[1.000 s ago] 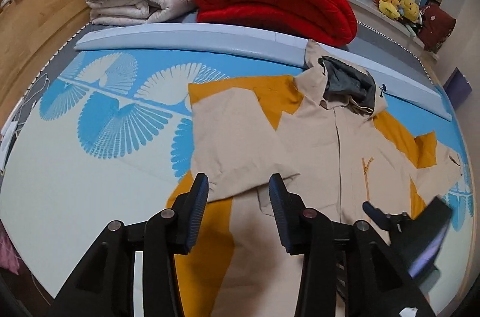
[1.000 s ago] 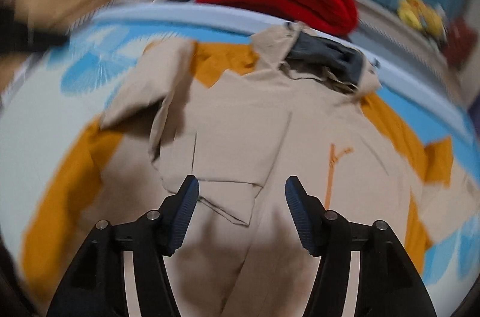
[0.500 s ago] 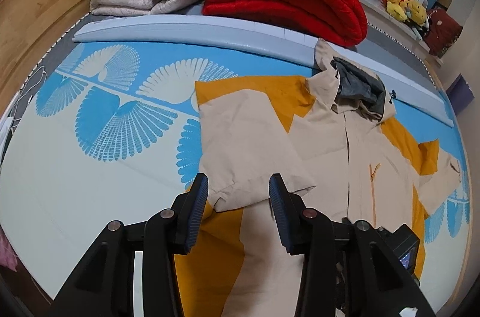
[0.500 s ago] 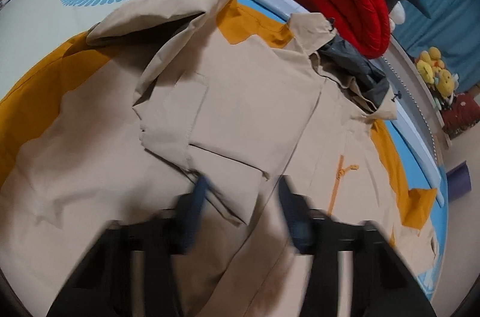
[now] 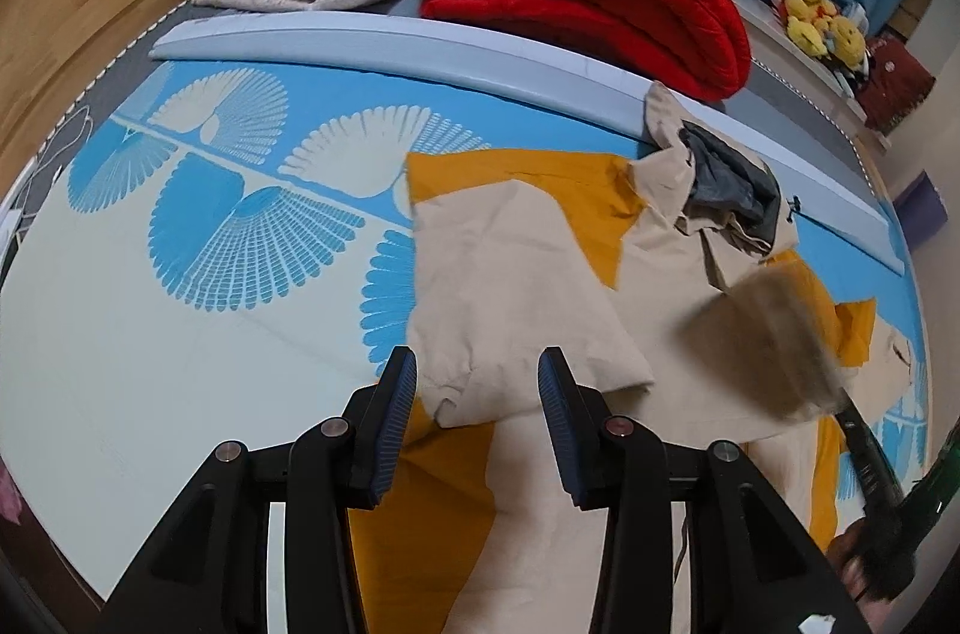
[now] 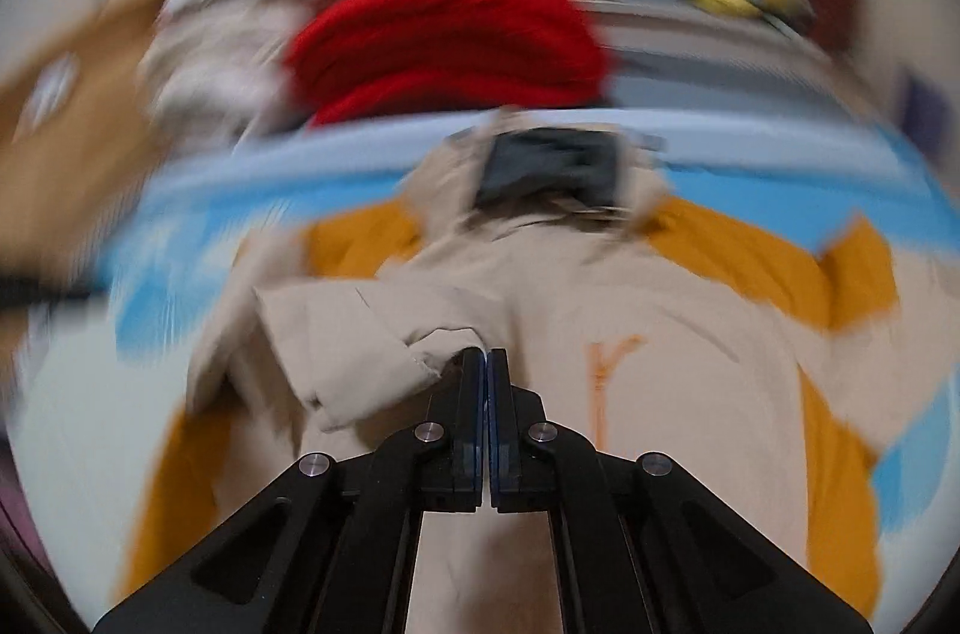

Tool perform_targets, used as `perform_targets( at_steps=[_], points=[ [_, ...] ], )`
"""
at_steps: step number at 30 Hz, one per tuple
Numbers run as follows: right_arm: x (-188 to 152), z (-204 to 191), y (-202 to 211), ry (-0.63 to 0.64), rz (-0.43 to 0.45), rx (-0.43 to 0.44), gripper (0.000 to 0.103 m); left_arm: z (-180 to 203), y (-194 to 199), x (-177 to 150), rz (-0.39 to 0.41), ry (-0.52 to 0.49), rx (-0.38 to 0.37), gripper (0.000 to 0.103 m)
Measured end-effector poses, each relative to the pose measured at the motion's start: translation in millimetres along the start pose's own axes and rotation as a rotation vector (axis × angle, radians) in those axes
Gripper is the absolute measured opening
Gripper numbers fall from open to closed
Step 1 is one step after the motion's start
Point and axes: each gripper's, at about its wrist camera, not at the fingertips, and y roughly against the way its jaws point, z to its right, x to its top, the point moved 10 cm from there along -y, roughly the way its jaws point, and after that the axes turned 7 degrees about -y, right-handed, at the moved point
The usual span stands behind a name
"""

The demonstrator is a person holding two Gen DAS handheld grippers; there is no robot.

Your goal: Fold large clothes

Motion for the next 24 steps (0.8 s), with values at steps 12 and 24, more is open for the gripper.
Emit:
perform_targets(
  at_steps=[12,24],
  points=[
    [-46.7,136.5,-28.6,-0.609,-0.2,-0.185,0.045,-6.3,-14.9,-3.5,-0.038,0.032,-0.005,0.038],
    [-55.4,187.9,-66.0,-0.848,-0.286,-0.049,0.016,-5.4,-24.0,-6.5,-0.059,0.019,-0.001,0.038]
  ],
)
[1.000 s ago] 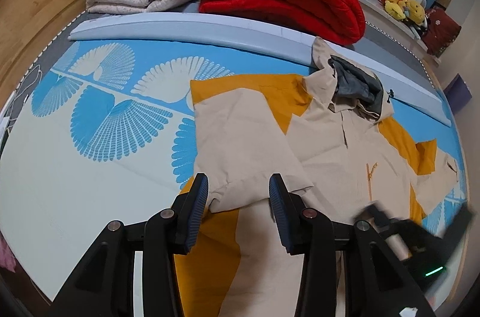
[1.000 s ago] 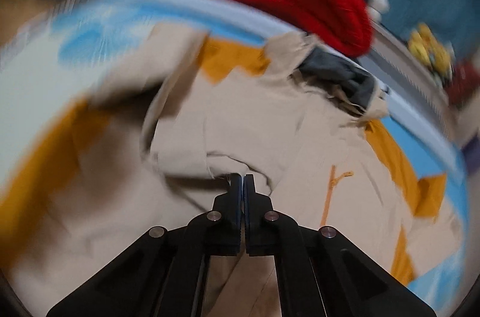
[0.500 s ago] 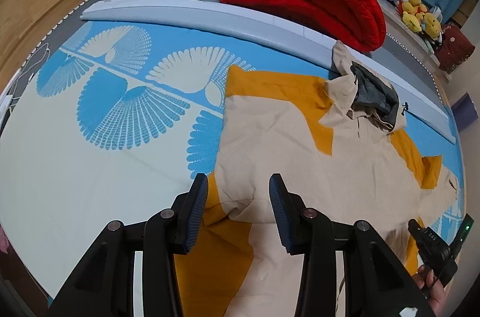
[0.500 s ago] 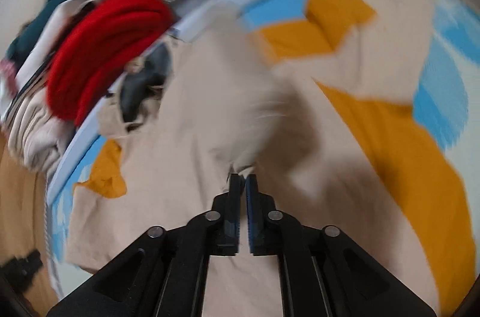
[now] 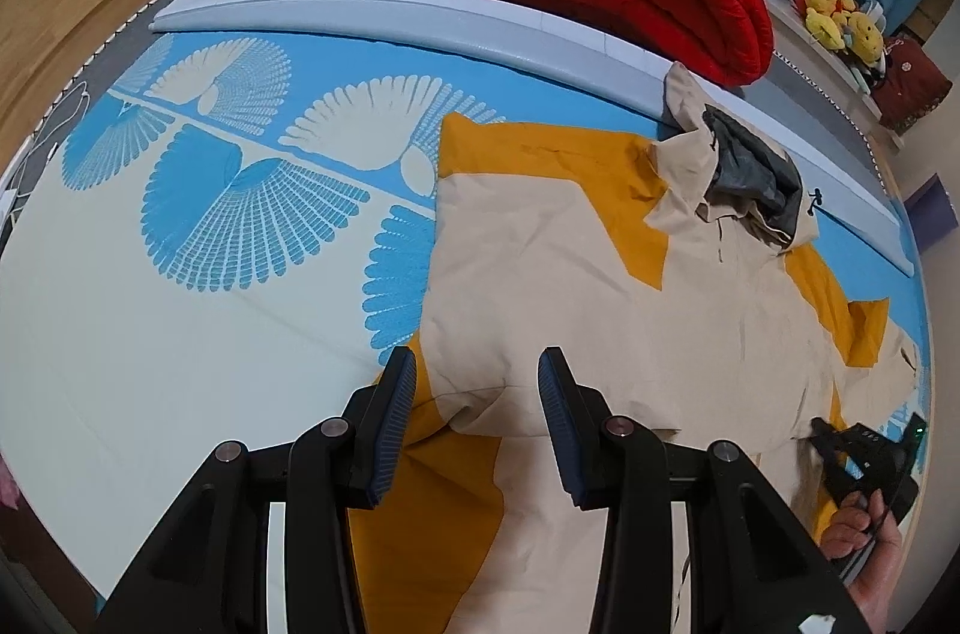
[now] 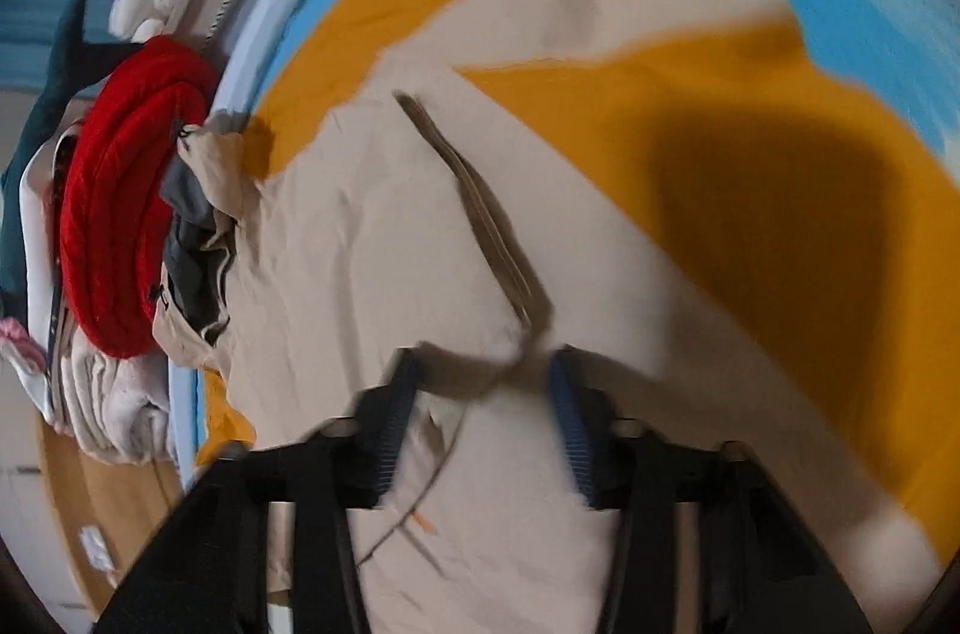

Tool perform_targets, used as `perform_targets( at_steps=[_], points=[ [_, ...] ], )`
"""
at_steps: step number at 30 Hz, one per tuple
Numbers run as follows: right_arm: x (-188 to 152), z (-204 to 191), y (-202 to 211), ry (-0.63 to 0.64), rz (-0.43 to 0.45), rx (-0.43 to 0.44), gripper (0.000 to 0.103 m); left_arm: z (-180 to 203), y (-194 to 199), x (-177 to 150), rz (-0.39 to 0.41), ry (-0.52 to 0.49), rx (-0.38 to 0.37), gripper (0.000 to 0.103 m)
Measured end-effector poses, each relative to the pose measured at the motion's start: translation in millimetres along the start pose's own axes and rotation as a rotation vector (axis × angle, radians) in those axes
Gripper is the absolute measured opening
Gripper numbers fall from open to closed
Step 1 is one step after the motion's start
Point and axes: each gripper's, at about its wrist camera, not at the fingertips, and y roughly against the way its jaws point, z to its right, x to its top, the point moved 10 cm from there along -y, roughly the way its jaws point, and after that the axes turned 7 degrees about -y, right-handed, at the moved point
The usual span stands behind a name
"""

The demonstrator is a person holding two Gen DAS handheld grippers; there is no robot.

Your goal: Fold large clothes

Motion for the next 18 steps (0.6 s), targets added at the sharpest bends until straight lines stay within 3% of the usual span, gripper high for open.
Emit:
perform_targets(
  at_steps=[2,7,9,12,14,16,18],
  points=[
    [9.3,-9.2,13.1,0.018,0.053,0.021,0.011,-1.7,-1.8,0.1,-0.003,0.002,0.002,0.038],
    [34.6,-38.6,76.6,0.118,0.297,0.029,0.01,-0.8,-7.5,-0.7,-0.01,0.0,0.008,0.038],
    [47.7,-29.9,80.8,0.096,0.316,-0.007,0.011,1.8,-10.6,-2.1,-0.014,-0.01,0.01,0.038],
    [54.4,1.9,62.7,0.003,0.227,-0.071,0.018,4.5,-17.0,-6.7,-0.03,-0.018,0.01,0.038],
    [58.0,18.6,64.4,-0.033,0.258,-0.145,0.025,5.6,-20.0,-8.7,-0.036,-0.018,0.012,0.038],
    [63.0,18.3,70.9,0.001,0.301,-0.176,0.031,6.9,-21.6,-9.6,-0.038,-0.024,0.014,0.038],
    [65.5,3.0,70.2,0.062,0.31,-0.15,0.034,11.6,-21.5,-9.9,-0.036,-0.033,0.011,0.038]
  ],
)
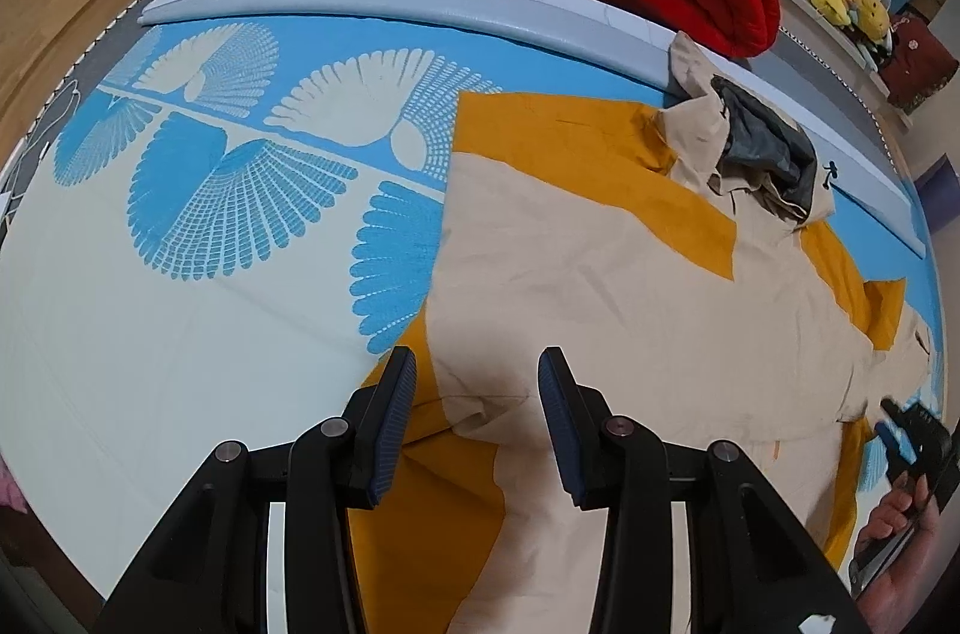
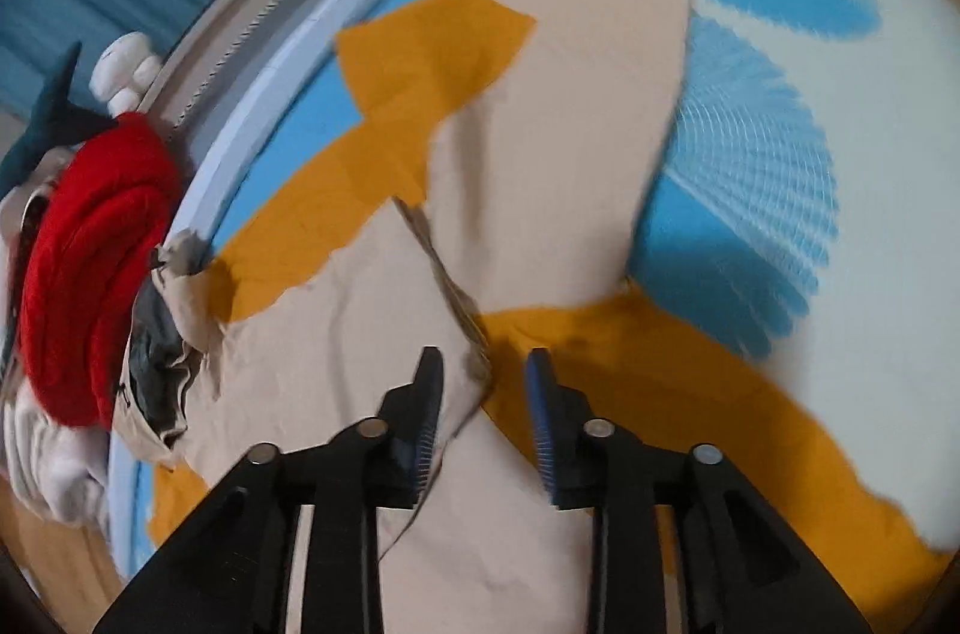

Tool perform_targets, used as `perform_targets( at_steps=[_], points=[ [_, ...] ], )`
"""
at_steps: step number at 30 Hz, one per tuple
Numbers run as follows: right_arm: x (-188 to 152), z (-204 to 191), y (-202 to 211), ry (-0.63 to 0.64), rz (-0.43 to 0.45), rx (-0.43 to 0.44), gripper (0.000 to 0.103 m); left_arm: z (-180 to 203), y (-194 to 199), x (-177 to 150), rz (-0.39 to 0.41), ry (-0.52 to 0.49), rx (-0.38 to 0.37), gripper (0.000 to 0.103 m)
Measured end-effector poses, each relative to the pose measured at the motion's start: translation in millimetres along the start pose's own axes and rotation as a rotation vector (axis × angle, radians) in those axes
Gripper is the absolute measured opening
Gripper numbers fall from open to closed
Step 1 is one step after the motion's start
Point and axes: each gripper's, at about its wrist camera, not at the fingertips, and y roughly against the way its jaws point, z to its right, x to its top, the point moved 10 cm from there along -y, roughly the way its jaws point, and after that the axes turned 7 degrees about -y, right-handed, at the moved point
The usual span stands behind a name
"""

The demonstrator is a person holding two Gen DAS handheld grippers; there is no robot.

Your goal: Fold large clothes

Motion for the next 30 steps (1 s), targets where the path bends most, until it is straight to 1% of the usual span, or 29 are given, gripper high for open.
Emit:
perform_targets(
  at_steps=[1,2,3,5,6,7,8,9,10,12,14,17,19,21,24,26,28,30],
  points=[
    [0.0,-10.4,-1.5,0.037,-0.003,0.027,0.037,2.0,0.1,-0.1,0.001,-0.006,-0.001,0.038],
    [-2.5,-18.1,-5.3,0.064,-0.017,0.049,0.044,4.3,0.2,-0.5,0.002,-0.013,-0.001,0.038],
    [-8.5,-26.1,-13.5,0.098,-0.059,0.08,0.047,6.5,0.1,-0.9,0.002,-0.017,-0.001,0.038],
    [-20.9,-30.2,-30.8,0.126,-0.14,0.101,0.048,10.0,-0.3,-1.6,0.0,-0.024,-0.004,0.038],
    [-26.2,-25.9,-38.1,0.14,-0.165,0.09,0.048,11.8,-0.1,-2.2,-0.002,-0.028,-0.008,0.038],
    [-31.6,-18.9,-49.3,0.174,-0.193,0.035,0.048,13.3,0.5,-2.3,-0.002,-0.03,-0.012,0.038],
    [-35.2,-10.1,-56.3,0.202,-0.204,-0.026,0.047,14.5,1.6,-2.3,0.0,-0.032,-0.015,0.038],
    [-37.5,-6.6,-57.9,0.206,-0.207,-0.028,0.047,15.5,3.5,-2.3,0.003,-0.038,-0.017,0.038],
    [-36.7,-7.4,-55.5,0.2,-0.196,-0.018,0.047,16.3,4.5,-1.9,0.005,-0.041,-0.019,0.038],
    [-36.1,-12.1,-48.8,0.21,-0.183,-0.03,0.047,16.7,7.6,-1.8,0.01,-0.049,-0.02,0.038],
    [-34.2,-21.6,-39.0,0.242,-0.15,-0.011,0.047,18.4,8.6,-1.9,0.01,-0.061,-0.016,0.038],
    [-32.3,-30.0,-29.7,0.288,-0.108,-0.028,0.047,19.8,11.3,-6.1,0.01,-0.093,0.002,0.038],
    [-31.9,-38.3,-17.6,0.339,-0.06,-0.039,0.047,20.9,15.2,-10.1,0.017,-0.106,0.012,0.038],
    [-33.9,-52.7,-5.4,0.41,-0.015,-0.029,0.047,22.7,22.0,-15.0,0.03,-0.119,0.023,0.038],
    [-41.4,-80.8,27.7,0.527,0.059,0.022,0.047,26.0,33.6,-20.8,0.057,-0.128,0.033,0.039],
    [-48.8,-101.5,54.0,0.592,0.104,0.075,0.047,27.6,39.7,-24.4,0.071,-0.131,0.04,0.041],
    [-55.3,-116.1,80.3,0.631,0.132,0.138,0.047,30.3,46.1,-29.4,0.087,-0.129,0.045,0.042],
    [-58.7,-125.3,109.9,0.646,0.146,0.227,0.047,34.4,51.6,-36.6,0.097,-0.126,0.042,0.043]
  ],
)
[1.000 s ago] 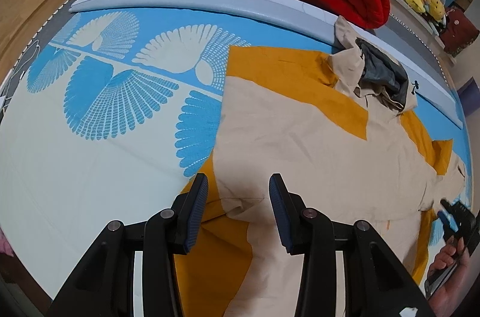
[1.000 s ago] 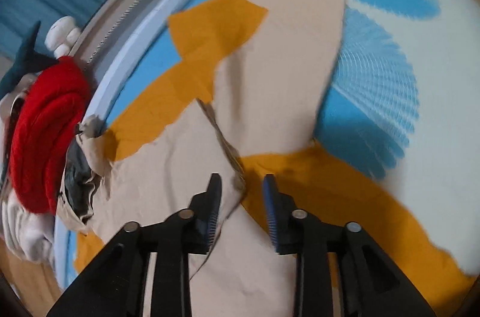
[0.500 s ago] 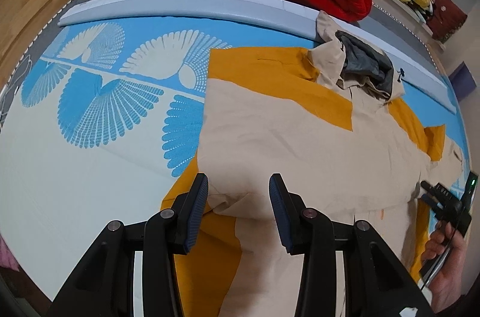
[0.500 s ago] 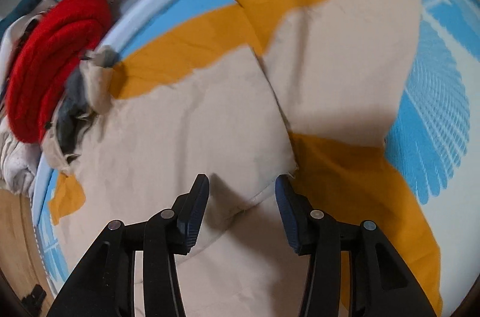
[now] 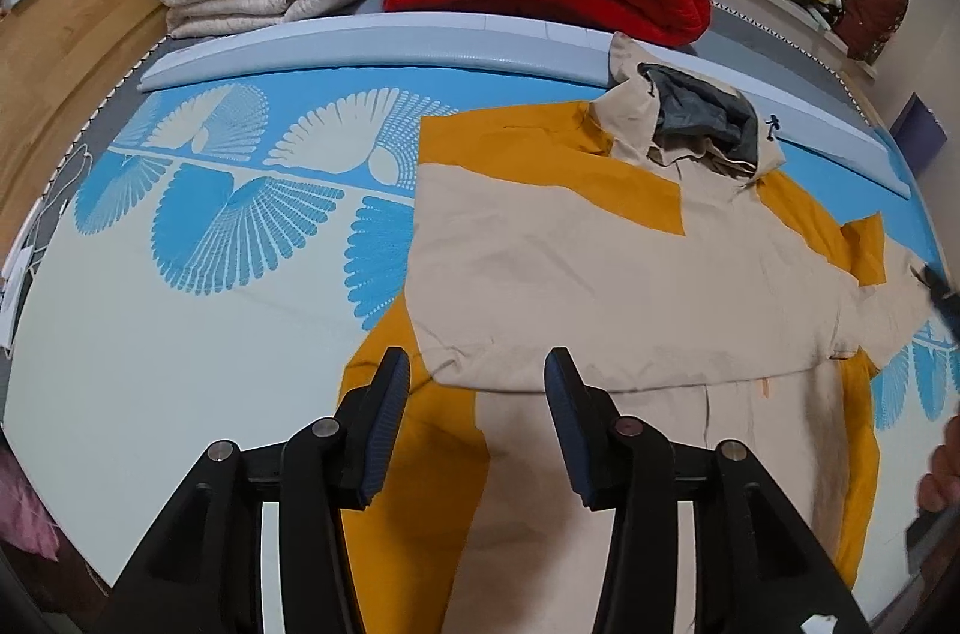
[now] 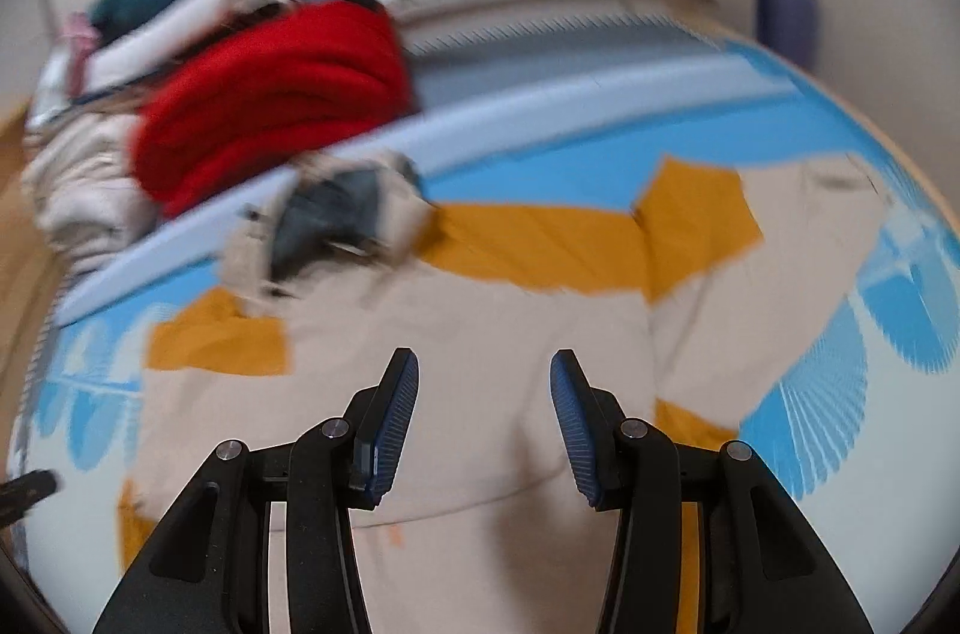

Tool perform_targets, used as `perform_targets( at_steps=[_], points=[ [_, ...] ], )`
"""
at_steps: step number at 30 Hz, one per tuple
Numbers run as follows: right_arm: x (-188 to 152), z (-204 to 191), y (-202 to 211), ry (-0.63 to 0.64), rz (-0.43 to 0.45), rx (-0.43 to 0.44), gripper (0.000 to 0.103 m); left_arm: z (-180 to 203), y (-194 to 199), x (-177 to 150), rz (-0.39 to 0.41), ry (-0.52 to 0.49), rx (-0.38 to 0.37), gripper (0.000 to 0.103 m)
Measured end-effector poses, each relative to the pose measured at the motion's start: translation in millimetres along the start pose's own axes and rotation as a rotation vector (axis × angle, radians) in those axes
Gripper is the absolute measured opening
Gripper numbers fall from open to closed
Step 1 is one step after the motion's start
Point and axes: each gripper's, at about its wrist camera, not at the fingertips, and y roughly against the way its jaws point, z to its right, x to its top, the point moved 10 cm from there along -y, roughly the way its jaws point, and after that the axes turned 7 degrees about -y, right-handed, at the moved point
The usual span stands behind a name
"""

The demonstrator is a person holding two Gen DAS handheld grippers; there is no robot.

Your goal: Fold large clothes

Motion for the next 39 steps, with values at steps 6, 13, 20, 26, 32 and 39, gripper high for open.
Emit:
perform_targets(
  at_steps=[6,13,20,26,32,39],
  points=[
    [24.4,-20.1,92.3,-0.059,0.166,0.252,0.047,20.4,11.3,-17.9,0.016,-0.019,-0.01,0.043],
    [46.7,51.0,148.8,-0.138,0.287,0.19,0.047,47.4,19.5,-17.2,0.051,-0.067,-0.006,0.043],
    [51.7,198.7,125.7,-0.357,0.226,-0.07,0.048,69.5,11.3,-9.7,0.059,-0.116,-0.004,0.044],
    [32.5,279.2,88.9,-0.408,0.133,-0.188,0.048,78.4,-0.4,-4.7,0.051,-0.135,0.002,0.044],
    [22.4,316.7,64.6,-0.412,0.084,-0.226,0.048,86.2,-14.4,-4.1,0.029,-0.143,0.005,0.044],
    [19.9,346.4,50.2,-0.435,0.088,-0.249,0.048,101.8,-21.8,-9.8,0.014,-0.178,-0.011,0.044]
  ],
)
